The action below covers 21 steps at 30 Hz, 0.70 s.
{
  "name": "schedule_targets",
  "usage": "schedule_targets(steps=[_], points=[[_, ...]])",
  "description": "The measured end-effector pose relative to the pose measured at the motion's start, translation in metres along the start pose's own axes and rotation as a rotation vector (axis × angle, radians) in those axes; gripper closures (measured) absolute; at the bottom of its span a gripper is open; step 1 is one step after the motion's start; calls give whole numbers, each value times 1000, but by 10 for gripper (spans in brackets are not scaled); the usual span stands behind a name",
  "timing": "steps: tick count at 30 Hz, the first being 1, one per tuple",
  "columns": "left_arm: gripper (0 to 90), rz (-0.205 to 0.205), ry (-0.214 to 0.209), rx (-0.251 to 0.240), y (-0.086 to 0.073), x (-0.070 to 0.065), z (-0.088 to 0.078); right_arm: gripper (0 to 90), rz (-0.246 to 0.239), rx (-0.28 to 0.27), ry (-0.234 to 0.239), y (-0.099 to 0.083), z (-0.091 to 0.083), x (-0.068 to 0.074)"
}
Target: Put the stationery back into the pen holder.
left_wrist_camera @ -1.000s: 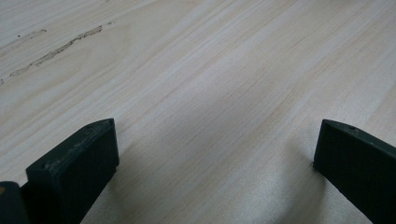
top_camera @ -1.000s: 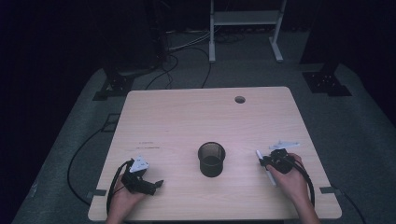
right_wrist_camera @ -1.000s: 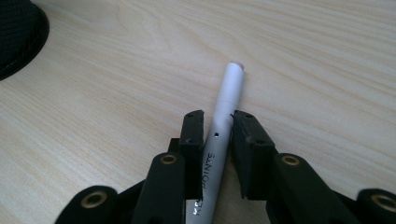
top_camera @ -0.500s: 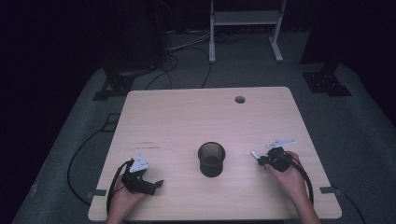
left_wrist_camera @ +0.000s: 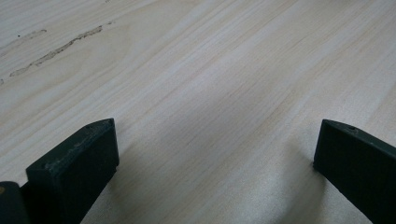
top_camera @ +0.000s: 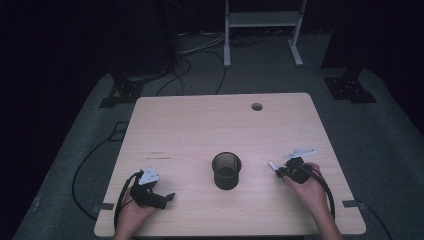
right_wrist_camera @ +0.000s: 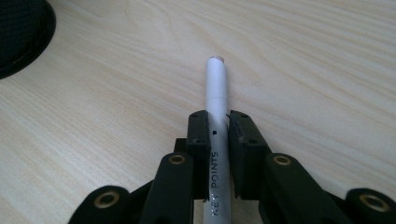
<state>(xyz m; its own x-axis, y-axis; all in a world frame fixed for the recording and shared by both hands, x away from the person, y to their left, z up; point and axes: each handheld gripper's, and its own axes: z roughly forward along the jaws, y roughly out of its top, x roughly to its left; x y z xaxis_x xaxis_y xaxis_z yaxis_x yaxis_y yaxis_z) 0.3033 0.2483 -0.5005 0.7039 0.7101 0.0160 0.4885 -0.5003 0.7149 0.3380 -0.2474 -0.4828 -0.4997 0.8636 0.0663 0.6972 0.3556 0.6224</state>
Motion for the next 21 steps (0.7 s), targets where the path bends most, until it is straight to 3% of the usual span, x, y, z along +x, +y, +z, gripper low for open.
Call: schedule_targets(steps=[8, 21], points=[[0, 0, 0, 1, 0, 0, 0, 784, 29, -87, 28, 7, -11, -1], [0, -1, 1, 0, 0, 0, 0, 784, 44, -159, 52, 21, -30, -5]])
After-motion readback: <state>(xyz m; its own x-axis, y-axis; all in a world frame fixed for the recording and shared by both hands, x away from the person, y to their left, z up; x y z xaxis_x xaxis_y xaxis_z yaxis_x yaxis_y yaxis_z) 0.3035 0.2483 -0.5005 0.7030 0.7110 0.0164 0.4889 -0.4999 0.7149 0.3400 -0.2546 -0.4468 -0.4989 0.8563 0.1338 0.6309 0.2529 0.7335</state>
